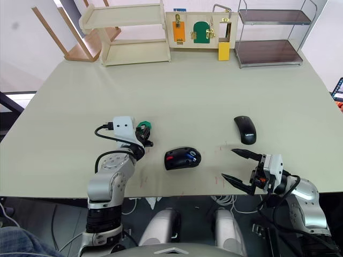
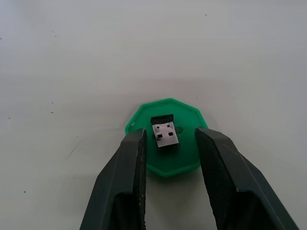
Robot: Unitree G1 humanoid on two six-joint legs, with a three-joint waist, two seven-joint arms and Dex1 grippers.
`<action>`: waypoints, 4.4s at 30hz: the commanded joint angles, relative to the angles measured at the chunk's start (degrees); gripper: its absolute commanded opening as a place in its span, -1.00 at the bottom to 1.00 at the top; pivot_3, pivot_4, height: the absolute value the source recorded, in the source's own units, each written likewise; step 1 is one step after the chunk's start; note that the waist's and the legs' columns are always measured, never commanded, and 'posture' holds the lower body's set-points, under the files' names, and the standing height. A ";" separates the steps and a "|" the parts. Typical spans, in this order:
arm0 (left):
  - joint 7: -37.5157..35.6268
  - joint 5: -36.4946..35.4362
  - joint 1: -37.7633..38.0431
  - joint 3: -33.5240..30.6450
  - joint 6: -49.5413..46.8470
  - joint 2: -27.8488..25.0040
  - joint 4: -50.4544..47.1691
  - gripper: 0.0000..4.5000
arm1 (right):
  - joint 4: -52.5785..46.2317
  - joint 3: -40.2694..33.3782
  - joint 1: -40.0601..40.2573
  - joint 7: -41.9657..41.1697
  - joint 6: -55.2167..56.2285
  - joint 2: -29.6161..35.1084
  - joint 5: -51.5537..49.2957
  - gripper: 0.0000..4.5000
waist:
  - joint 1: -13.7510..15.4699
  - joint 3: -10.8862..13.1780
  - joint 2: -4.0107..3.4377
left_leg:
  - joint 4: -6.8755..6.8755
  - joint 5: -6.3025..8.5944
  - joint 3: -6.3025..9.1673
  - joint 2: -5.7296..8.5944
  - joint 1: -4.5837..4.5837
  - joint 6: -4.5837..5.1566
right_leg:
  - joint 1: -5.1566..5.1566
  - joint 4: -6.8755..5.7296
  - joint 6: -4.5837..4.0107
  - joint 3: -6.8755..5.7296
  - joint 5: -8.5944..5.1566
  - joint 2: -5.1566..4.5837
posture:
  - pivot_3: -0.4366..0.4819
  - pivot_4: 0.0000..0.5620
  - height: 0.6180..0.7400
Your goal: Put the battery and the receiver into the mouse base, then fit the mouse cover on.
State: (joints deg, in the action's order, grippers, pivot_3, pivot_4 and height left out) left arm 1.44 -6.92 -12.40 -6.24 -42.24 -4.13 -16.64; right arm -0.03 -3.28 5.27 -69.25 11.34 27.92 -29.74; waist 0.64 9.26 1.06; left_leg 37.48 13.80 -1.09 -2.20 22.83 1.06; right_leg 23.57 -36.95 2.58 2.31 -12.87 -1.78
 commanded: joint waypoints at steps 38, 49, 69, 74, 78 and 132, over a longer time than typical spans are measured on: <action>-35.11 -9.41 -1.96 3.37 6.93 -25.74 -3.19 -0.95 | -3.13 -1.61 -0.96 -0.86 -0.50 0.46 -3.67 1.00 | -0.05 -0.01 -0.01 | 0.01 0.00 -0.03 -0.01 -0.06 0.00 | 0.02 -0.09 -0.22 0.02 -0.14 0.01 | -0.05 -0.47 1.00; -68.02 -14.18 -14.04 9.67 18.39 -39.22 9.83 -0.95 | -11.91 -1.02 -3.32 7.03 -16.38 3.63 -7.23 1.00 | 0.10 0.01 0.00 | 0.01 -0.01 -0.06 -0.02 -0.03 0.00 | 0.06 -0.10 -0.16 0.02 -0.19 0.01 | -0.05 -0.47 1.00; -84.66 -11.21 -24.85 20.58 27.65 -35.82 15.66 -0.95 | -24.26 -2.37 -21.69 39.31 -73.64 10.57 -44.63 1.00 | -0.60 0.06 0.09 | 0.04 0.00 -0.02 -0.03 0.14 0.02 | 0.13 -0.09 -0.16 0.05 -0.11 0.04 | -0.05 -0.47 1.00; -85.05 -10.64 -25.72 21.18 28.47 -34.53 15.97 -0.95 | -20.31 -0.38 -25.41 49.71 -78.79 8.41 -56.95 1.00 | -1.05 0.09 0.15 | 0.04 0.01 0.01 -0.03 0.21 0.03 | 0.13 -0.02 -0.02 0.02 -0.02 0.03 | -0.05 -0.47 1.00; -85.09 -10.20 -26.14 21.42 28.96 -33.72 15.99 -0.95 | -17.18 1.98 -27.13 59.59 -78.79 6.50 -66.21 1.00 | -1.45 0.10 0.15 | 0.04 0.01 0.03 -0.03 0.22 0.04 | 0.13 -0.02 0.00 0.02 -0.02 0.04 | -0.05 -0.47 1.00; -84.84 -7.41 -26.49 22.84 32.47 -31.44 18.17 -0.95 | -17.89 11.58 -31.51 72.03 -73.76 7.39 -78.91 1.00 | -1.55 0.10 0.15 | 0.01 0.02 0.06 -0.05 0.28 0.05 | 0.17 0.03 0.01 0.00 -0.02 0.04 | -0.05 -0.47 1.00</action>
State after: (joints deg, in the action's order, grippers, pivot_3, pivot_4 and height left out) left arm -84.09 -14.57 -38.07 17.55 -10.65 -35.62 1.92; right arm -15.95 8.05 -25.22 3.40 -62.47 35.40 -106.22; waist -0.90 9.36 1.21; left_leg 37.49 13.82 -1.03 -2.25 23.11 1.11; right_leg 23.74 -36.92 2.59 2.32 -12.90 -1.74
